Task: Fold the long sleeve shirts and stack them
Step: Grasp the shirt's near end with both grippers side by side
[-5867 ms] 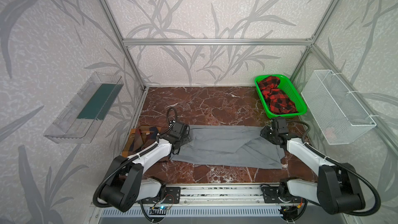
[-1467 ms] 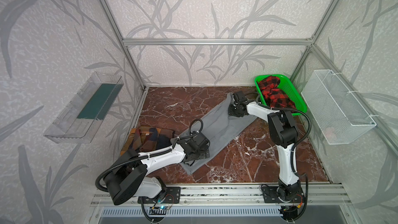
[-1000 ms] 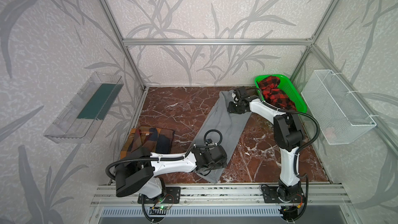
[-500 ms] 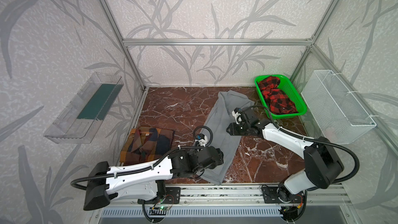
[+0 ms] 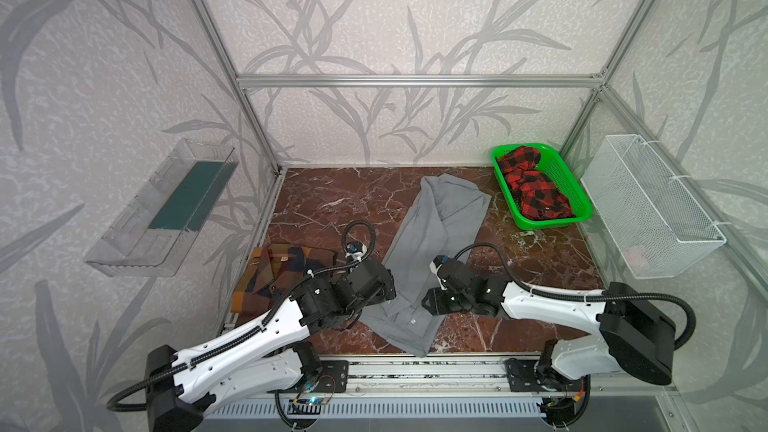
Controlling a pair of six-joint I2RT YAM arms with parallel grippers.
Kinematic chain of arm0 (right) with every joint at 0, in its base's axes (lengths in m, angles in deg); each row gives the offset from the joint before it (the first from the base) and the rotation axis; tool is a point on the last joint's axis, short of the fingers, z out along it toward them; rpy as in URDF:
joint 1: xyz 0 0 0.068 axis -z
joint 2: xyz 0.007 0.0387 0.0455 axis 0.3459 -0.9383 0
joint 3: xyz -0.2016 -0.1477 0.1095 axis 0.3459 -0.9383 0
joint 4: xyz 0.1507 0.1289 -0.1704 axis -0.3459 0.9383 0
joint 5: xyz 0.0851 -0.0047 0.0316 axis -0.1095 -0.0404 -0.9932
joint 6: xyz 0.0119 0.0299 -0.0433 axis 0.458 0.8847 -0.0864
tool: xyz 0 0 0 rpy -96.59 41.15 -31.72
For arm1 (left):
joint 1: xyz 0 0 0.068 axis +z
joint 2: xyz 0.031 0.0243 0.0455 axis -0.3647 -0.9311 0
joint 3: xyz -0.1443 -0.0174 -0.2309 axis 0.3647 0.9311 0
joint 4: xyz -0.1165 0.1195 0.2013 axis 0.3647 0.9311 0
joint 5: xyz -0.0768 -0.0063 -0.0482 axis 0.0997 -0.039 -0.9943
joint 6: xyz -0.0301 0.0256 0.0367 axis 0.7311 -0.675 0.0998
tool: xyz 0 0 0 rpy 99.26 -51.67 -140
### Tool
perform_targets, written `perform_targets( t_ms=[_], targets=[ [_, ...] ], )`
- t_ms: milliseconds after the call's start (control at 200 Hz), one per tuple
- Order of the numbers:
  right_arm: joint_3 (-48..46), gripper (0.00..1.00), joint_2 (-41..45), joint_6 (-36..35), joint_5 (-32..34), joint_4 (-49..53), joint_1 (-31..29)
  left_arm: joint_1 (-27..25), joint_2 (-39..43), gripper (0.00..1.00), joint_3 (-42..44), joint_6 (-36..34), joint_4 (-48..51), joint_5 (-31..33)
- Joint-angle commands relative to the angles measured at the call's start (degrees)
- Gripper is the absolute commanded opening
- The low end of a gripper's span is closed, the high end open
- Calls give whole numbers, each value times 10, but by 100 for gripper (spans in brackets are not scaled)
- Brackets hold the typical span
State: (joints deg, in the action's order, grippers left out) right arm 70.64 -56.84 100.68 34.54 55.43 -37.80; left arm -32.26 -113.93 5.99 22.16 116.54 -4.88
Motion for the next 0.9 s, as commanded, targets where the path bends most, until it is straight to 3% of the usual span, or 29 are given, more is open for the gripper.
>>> perform_targets(
  t_ms=[0,175,355,535,755,895],
  targets=[
    [4,43,-28,30,28,-28,-30,29,18,95,15,-62,0,-10],
    [-4,43,-64,40,38,-16,-36,56,7,95,26,-79,-19,-33],
    [-35,43,-33,41,66,39,-33,61,4,95,45,-75,-29,-52],
    [-75,43,56,23,108,119,-2,61,10,95,79,-56,-73,-100],
    [-136,43,191,-21,101,156,81,59,10,95,136,-10,-158,-173],
    [-128,43,264,-58,91,206,106,53,0,95,173,32,-231,-222]
  ],
)
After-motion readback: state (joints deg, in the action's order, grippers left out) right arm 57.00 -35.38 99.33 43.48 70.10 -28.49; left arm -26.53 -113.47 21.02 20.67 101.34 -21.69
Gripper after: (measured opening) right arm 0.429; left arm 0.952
